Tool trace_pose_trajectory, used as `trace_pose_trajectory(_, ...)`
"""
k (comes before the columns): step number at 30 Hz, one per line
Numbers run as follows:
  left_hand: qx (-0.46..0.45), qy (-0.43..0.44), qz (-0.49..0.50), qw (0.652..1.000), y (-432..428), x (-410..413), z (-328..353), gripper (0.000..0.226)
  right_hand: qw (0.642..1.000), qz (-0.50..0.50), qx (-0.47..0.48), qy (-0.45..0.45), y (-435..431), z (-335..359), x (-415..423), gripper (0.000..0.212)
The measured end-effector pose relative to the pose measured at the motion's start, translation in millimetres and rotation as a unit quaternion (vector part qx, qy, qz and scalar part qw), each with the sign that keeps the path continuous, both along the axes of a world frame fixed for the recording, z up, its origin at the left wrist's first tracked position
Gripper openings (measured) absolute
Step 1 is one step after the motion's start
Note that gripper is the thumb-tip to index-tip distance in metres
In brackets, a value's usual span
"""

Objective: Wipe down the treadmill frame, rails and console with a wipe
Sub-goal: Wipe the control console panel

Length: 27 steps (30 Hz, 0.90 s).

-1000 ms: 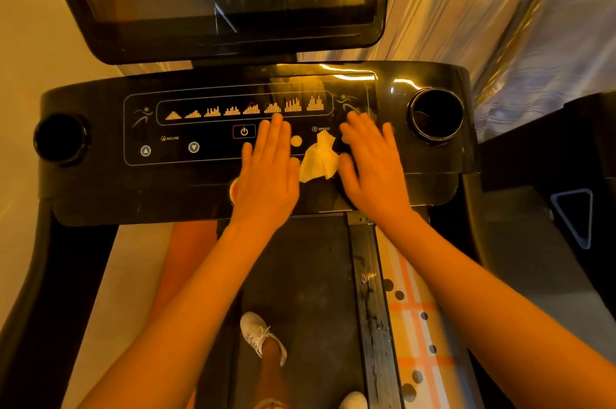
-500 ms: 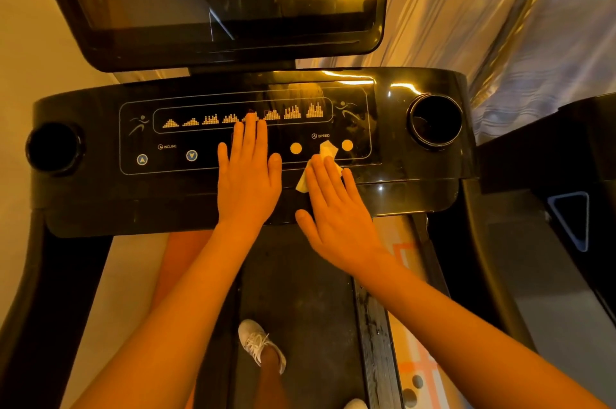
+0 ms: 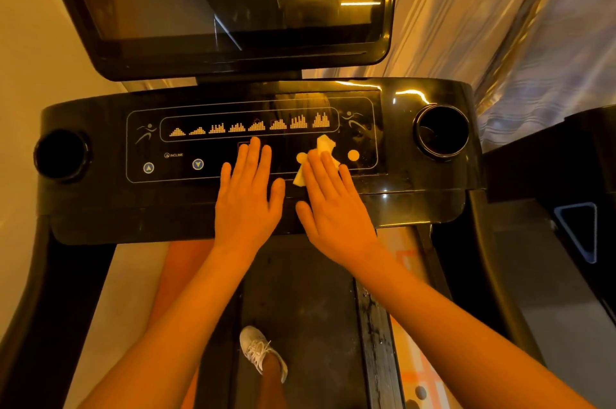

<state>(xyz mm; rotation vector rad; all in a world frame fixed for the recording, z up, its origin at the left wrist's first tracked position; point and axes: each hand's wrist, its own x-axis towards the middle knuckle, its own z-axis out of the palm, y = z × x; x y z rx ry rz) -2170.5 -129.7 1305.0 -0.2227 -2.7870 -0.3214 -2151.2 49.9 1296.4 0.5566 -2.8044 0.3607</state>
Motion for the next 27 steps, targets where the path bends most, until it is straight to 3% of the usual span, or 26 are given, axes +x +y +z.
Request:
trace_pose_trajectory(4, -0.06, 0.02, -0.056, 0.996, -32, 8, -10, 0.074, 1.0, -0.02, -0.003, 0.008, -7, 15, -28, 0.068)
trace_pose_trajectory(8, -0.056, 0.023, -0.057, 0.997, -33, 8, -10, 0.076, 0.998, -0.049, -0.025, 0.007, -19, 37, -67, 0.069)
trace_pose_trajectory(15, -0.055, 0.049, -0.066, 0.995, -33, 10, -16, 0.069, 0.999, -0.043, -0.03, 0.005, -12, 2, -5, 0.064)
trace_pose_trajectory(22, -0.069, 0.05, -0.072, 0.994, -33, 10, -13, 0.066, 0.998, -0.056, -0.02, 0.005, -16, 48, -78, 0.066)
trace_pose_trajectory(27, -0.097, 0.061, -0.097, 0.989, -34, 6, -13, 0.06, 0.998, -0.052, -0.039, 0.014, -13, 24, -31, 0.064)
